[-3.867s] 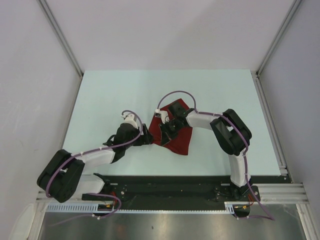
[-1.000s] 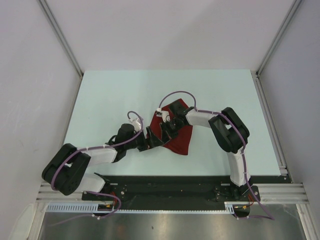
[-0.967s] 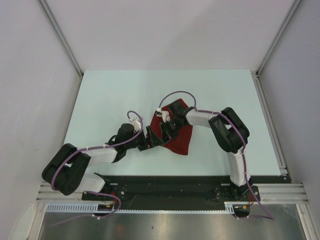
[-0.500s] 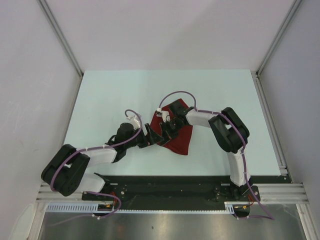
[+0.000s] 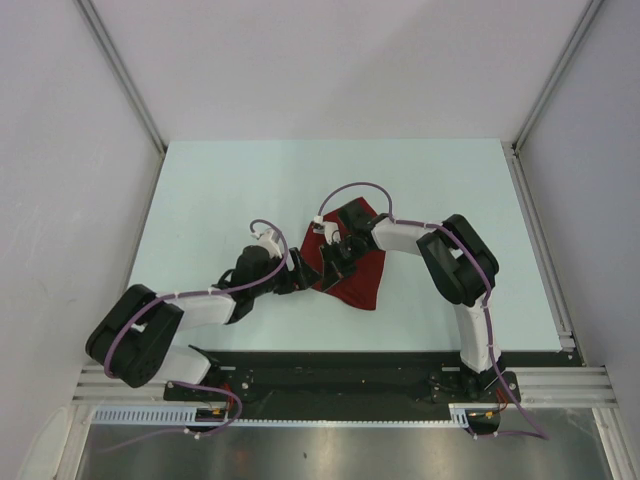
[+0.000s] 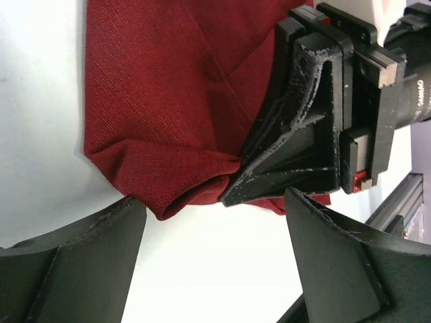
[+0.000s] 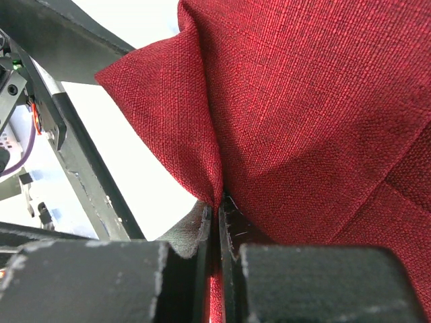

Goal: Fold the napkin, place the utensils inside, and roll it up
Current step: Roll the napkin with the utensil

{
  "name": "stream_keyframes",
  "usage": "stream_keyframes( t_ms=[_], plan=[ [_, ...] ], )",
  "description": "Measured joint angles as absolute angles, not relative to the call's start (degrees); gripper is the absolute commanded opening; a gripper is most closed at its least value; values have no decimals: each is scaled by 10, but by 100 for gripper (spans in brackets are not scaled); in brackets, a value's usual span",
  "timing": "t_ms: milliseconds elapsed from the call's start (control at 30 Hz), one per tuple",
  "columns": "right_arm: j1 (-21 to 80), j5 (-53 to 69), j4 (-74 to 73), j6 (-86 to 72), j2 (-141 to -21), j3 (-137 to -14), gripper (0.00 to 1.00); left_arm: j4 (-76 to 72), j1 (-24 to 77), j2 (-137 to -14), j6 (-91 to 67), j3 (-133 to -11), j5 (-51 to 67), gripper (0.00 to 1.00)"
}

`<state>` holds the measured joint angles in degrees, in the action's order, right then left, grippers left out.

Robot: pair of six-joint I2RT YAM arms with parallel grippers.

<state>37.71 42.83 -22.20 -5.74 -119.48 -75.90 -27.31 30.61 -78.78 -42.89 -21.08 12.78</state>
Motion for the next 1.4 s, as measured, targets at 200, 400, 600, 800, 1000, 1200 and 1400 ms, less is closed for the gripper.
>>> stream_keyframes(
  t_ms=[200, 400, 600, 800, 1000, 1200, 1400],
  plan=[
    [377, 429, -221, -59, -1195, -759, 0, -262, 306, -793, -429, -218, 107, 82],
    [377, 429, -221, -60, -1195, -759, 0, -228, 306, -791, -427, -221, 56, 69],
    [377, 430, -220, -60, -1195, -758, 0, -208, 305, -791, -414, -230, 28, 56],
    [377, 430, -220, -60, -1195, -758, 0, -200, 305, -791, -402, -234, 25, 39],
    [377, 430, -220, -60, -1195, -758, 4, -194, 304, -791, -397, -239, 32, 10],
    [378, 430, -219, -67, -1193, -758, 28, -164, 292, -803, -389, -263, 50, 0],
    [386, 418, -209, -72, -1171, -744, 42, -126, 269, -833, -374, -295, 84, 0]
  ],
)
